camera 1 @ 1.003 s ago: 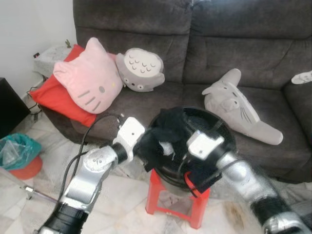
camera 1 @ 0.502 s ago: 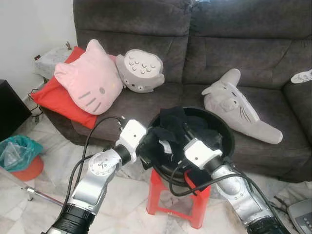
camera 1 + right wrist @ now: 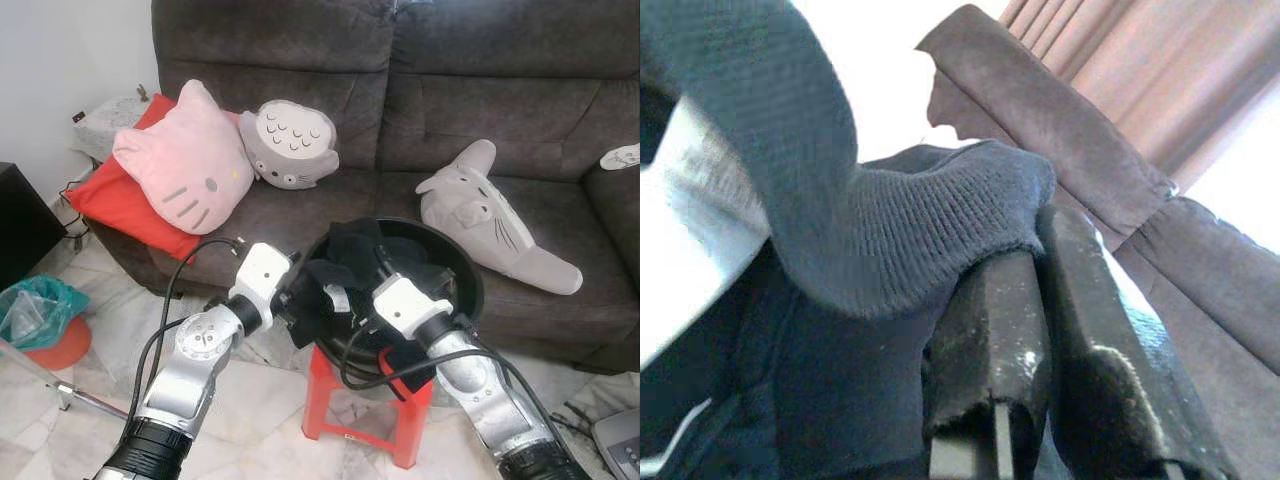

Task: Hang hanger

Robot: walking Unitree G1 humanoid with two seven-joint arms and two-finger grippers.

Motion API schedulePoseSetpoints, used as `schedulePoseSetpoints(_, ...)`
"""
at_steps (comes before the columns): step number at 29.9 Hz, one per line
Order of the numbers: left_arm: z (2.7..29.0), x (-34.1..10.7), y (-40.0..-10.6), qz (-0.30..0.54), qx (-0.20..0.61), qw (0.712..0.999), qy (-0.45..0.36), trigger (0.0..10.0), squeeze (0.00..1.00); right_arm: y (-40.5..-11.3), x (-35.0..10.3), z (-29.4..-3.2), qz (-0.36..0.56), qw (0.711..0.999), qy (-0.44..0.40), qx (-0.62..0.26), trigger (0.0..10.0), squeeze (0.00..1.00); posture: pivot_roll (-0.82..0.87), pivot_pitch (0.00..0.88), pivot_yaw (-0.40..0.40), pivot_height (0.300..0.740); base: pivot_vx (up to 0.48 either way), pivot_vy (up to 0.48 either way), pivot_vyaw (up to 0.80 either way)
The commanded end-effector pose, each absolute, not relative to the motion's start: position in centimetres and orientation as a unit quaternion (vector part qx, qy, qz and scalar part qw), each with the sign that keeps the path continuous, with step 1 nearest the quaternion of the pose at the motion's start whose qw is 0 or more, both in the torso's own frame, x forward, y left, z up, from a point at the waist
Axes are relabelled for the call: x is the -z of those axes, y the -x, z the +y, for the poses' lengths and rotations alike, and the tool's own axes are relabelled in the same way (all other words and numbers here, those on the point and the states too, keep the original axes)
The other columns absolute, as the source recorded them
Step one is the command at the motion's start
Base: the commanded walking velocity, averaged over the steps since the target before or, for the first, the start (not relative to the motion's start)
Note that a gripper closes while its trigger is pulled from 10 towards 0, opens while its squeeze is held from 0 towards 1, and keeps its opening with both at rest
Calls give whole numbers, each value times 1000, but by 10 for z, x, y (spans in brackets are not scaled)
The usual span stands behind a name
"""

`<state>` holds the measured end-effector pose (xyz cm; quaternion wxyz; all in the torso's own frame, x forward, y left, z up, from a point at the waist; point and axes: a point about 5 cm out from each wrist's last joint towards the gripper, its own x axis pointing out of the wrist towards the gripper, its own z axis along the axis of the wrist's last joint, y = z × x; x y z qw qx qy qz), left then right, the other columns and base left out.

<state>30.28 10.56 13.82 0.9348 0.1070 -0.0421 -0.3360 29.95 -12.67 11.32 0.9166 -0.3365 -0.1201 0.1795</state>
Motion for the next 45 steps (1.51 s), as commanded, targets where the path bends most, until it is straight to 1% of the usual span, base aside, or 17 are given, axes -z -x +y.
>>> schedulePoseSetpoints(1,106,-136,-299,-34,365,924,-109,10000,1000,-302,-122,-124,-131,919,331,-168,0,0,-95,0,68,740,0,0,0)
schedulePoseSetpoints(2,106,-136,-299,-34,365,924,-109,10000,1000,-302,-122,-124,-131,919,331,-168,0,0,-95,0,68,740,0,0,0)
schedulePoseSetpoints(9,112,-133,-287,-7,424,900,-106,10000,1000,-306,-123,-124,-128,920,333,-164,0,0,-90,0,67,740,0,0,0)
schedulePoseSetpoints(12,114,-133,-279,7,463,882,-92,10000,1000,-308,-124,-126,-126,920,335,-160,0,0,-88,0,65,740,0,0,0)
schedulePoseSetpoints(18,120,-137,-270,23,497,865,-61,10000,1000,-308,-123,-127,-122,921,335,-158,0,0,-87,0,64,740,0,0,0)
schedulePoseSetpoints(19,121,-138,-270,22,498,865,-57,10000,1000,-308,-123,-127,-121,921,335,-158,0,0,-87,0,64,740,0,0,0)
schedulePoseSetpoints(21,128,-145,-272,9,484,875,-22,10000,1000,-308,-123,-127,-122,921,334,-158,0,0,-90,0,64,740,0,0,0)
schedulePoseSetpoints(22,135,-151,-275,-5,466,885,10,10000,1000,-308,-123,-127,-122,922,333,-157,0,0,-90,0,63,740,0,0,0)
schedulePoseSetpoints(25,146,-160,-282,-37,421,905,44,10000,1000,-308,-124,-128,-121,926,323,-152,0,0,-90,0,62,740,0,0,0)
schedulePoseSetpoints(26,152,-164,-287,-56,383,920,59,10000,1000,-308,-125,-129,-119,933,306,-145,0,0,-89,0,61,740,0,0,0)
schedulePoseSetpoints(27,155,-165,-290,-68,354,931,63,10000,0,-308,-125,-129,-117,938,293,-140,0,0,-89,0,60,740,0,0,0)
schedulePoseSetpoints(28,159,-165,-295,-82,309,946,63,10000,0,-308,-126,-130,-115,945,275,-133,0,0,-89,0,60,740,0,0,0)
schedulePoseSetpoints(33,155,-151,-291,-60,285,954,65,10000,0,-303,-121,-129,-108,951,260,-125,0,0,-92,0,56,740,0,0,0)
schedulePoseSetpoints(37,151,-140,-291,-57,218,971,73,10000,0,-298,-121,-129,-105,964,219,-106,0,0,-96,0,54,740,0,0,0)
schedulePoseSetpoints(38,144,-133,-291,-56,197,977,54,10000,0,-295,-121,-130,-104,973,186,-85,0,0,-95,0,52,740,0,0,0)
schedulePoseSetpoints(42,135,-127,-288,-56,177,981,58,10000,0,-290,-118,-132,-98,981,157,-57,0,0,-99,0,51,740,0,0,0)
schedulePoseSetpoints(45,129,-127,-288,-63,165,983,43,10000,0,-286,-118,-132,-103,983,146,-44,0,0,-97,0,50,740,0,0,0)
